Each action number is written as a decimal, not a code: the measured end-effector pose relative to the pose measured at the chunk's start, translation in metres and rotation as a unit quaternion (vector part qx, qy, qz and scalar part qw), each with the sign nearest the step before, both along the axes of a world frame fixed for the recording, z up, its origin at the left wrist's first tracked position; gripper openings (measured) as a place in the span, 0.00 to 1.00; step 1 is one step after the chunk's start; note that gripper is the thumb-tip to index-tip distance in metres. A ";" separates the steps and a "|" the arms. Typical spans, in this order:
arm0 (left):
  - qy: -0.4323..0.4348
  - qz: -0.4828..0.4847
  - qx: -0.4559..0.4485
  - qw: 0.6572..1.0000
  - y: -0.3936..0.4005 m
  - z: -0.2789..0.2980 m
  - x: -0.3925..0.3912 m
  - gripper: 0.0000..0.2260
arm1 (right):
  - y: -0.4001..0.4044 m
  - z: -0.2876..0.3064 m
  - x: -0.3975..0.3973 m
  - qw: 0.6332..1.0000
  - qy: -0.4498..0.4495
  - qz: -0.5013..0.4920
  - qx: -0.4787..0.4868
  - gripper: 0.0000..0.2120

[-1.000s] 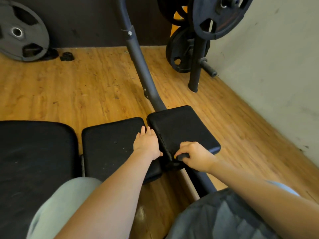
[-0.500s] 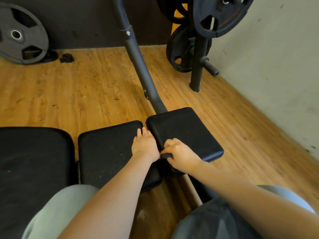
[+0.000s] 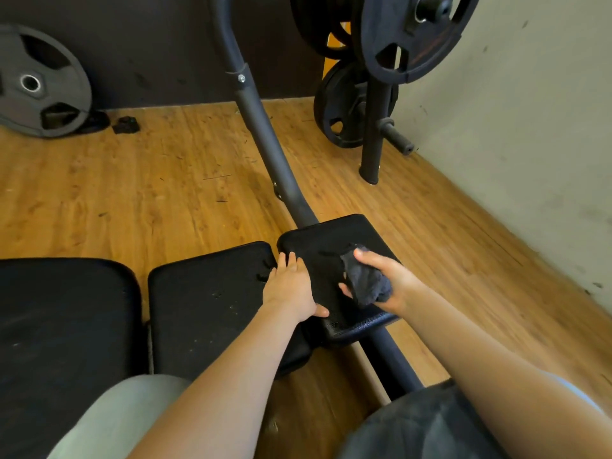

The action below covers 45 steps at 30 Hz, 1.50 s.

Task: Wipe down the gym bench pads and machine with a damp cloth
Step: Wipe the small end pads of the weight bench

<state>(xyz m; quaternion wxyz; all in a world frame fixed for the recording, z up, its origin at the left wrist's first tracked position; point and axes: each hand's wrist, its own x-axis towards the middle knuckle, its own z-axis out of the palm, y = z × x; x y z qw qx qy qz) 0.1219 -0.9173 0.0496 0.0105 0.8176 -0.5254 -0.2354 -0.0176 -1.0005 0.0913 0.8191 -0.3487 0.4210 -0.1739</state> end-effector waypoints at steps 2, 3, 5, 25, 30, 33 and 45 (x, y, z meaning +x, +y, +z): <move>0.010 0.019 0.000 1.000 -0.006 -0.003 0.004 0.51 | -0.010 -0.005 0.006 0.999 0.023 0.006 -0.039 0.04; 0.012 0.022 0.003 1.000 -0.008 -0.004 0.005 0.52 | -0.015 -0.007 0.009 0.997 0.040 0.001 -0.063 0.05; 0.012 0.019 0.006 1.000 -0.011 -0.005 0.005 0.52 | -0.026 -0.008 0.011 0.992 0.074 -0.016 -0.099 0.06; 0.040 0.031 -0.024 0.998 -0.010 -0.009 0.006 0.53 | -0.066 -0.049 0.113 0.620 0.355 0.279 -0.641 0.08; 0.044 0.031 -0.017 0.998 -0.012 -0.009 0.007 0.53 | -0.113 -0.035 0.060 0.675 0.475 0.192 -0.531 0.06; 0.046 0.027 -0.021 0.998 -0.009 -0.010 0.006 0.53 | -0.107 -0.018 0.085 0.659 0.484 0.187 -0.544 0.04; 0.047 0.034 -0.033 0.998 -0.009 -0.011 0.006 0.53 | -0.064 -0.063 0.119 0.551 0.334 0.321 -0.694 0.14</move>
